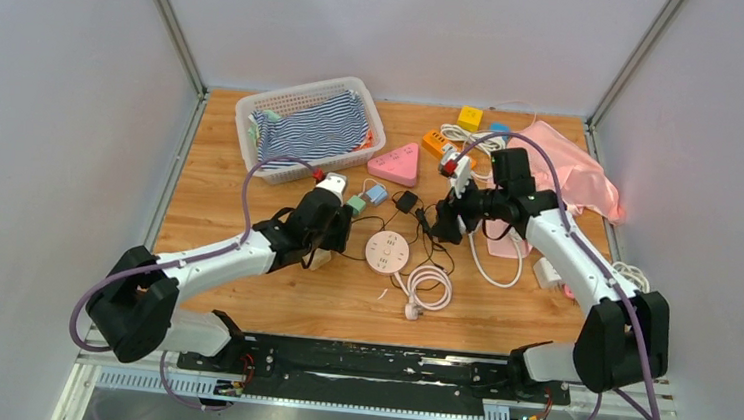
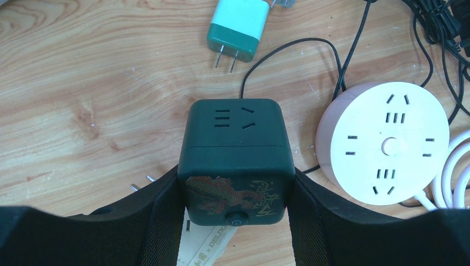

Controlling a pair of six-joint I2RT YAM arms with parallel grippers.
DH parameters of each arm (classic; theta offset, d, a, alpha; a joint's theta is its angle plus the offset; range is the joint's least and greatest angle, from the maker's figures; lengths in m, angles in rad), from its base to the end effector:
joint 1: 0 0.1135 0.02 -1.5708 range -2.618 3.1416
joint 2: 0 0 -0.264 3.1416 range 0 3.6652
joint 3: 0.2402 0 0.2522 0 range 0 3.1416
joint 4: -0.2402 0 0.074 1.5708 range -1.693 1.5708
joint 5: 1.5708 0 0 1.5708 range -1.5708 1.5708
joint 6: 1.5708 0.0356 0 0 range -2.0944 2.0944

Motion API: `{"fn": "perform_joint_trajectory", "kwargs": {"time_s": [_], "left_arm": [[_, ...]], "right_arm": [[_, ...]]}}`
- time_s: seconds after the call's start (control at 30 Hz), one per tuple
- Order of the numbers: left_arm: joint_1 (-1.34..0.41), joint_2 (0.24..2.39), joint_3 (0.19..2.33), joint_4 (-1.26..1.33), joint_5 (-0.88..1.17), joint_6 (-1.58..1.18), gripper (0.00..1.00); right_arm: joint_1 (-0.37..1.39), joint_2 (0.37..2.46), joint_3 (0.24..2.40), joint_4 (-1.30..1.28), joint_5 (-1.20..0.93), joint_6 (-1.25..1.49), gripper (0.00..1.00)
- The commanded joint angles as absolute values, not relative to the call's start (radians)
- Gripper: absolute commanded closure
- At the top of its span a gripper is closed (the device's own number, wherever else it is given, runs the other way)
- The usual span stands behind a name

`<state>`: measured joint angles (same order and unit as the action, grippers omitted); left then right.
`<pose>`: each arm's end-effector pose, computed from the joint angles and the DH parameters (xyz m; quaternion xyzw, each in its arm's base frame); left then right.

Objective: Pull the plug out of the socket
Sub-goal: Place the plug at the center of the board.

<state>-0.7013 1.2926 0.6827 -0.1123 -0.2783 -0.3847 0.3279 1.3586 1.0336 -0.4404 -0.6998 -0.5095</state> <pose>0.2079 -0.1628 0.2047 0.0859 0.9002 -0.1024 0.4144 0.2659 0.1147 0.2801 -0.4741 0.7350 0.2807 0.3952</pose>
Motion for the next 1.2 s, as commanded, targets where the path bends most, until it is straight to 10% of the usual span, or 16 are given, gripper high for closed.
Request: {"fn": "perform_joint_trajectory", "kwargs": {"time_s": [0.0,0.73,1.17], "left_arm": [[-0.691,1.301,0.719,-0.122,-0.276,-0.380,0.60],[-0.666,1.331,0.797,-0.244,-0.372,-0.310,0.23],[-0.664,1.039,0.684,-0.151,-0.258,-0.305,0.19]], "right_arm": [[0.273,1.307,1.019,-0.468,-0.739,-0.531,0.20],[0.139,0.997,0.905,-0.443,-0.782,-0.546,0.17],[0.011,0.798,0.831,-0.421,-0.829,-0.550,0.10]]}}
